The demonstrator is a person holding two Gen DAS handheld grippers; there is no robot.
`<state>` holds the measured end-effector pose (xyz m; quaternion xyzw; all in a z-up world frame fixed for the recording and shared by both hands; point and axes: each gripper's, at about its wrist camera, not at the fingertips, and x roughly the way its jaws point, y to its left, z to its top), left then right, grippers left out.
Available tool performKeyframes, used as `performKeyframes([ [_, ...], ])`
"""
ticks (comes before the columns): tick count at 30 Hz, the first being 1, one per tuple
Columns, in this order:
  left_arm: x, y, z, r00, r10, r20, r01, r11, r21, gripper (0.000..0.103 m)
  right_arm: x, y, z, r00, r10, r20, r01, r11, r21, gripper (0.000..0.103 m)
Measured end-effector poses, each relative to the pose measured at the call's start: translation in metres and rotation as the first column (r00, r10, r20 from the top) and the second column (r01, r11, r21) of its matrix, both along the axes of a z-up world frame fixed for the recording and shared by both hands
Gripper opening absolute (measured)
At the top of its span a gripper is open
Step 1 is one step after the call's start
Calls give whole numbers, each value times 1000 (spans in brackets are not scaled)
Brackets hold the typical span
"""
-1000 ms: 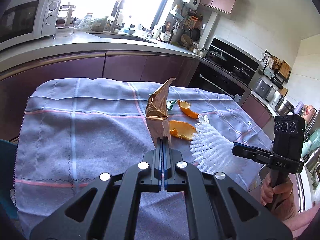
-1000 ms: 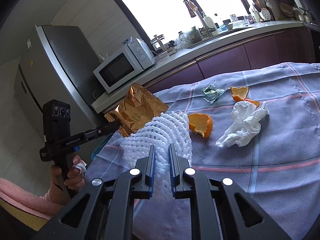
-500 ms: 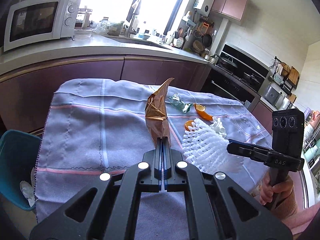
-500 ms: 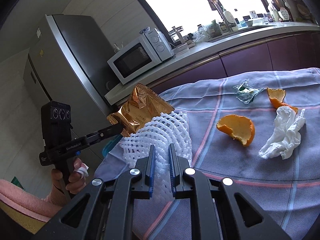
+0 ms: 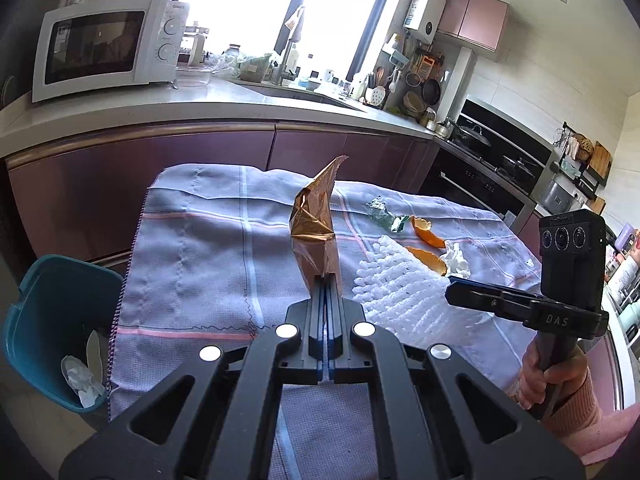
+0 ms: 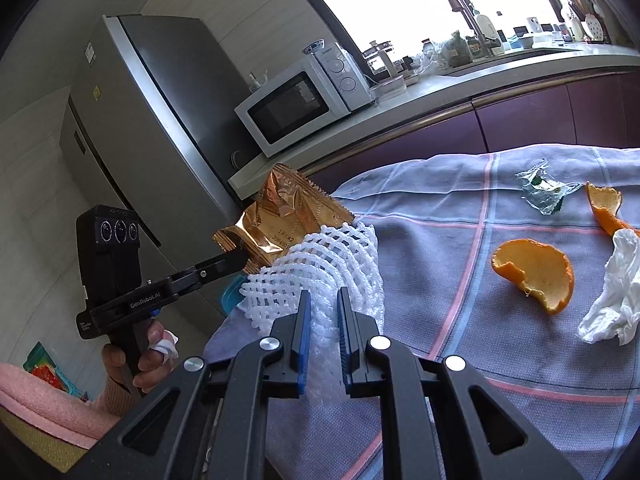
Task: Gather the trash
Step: 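Lift the wrapper and foam net and carry both toward the teal bin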
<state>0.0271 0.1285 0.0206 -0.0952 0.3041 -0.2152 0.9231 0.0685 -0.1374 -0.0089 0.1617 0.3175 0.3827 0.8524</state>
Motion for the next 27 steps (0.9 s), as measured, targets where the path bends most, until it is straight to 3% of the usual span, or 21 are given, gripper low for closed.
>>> performKeyframes([
  [27,-19,56,0,989,145,5,-145,989,19,1,19,55,9,993,116,-2,-116,993,-14,12],
])
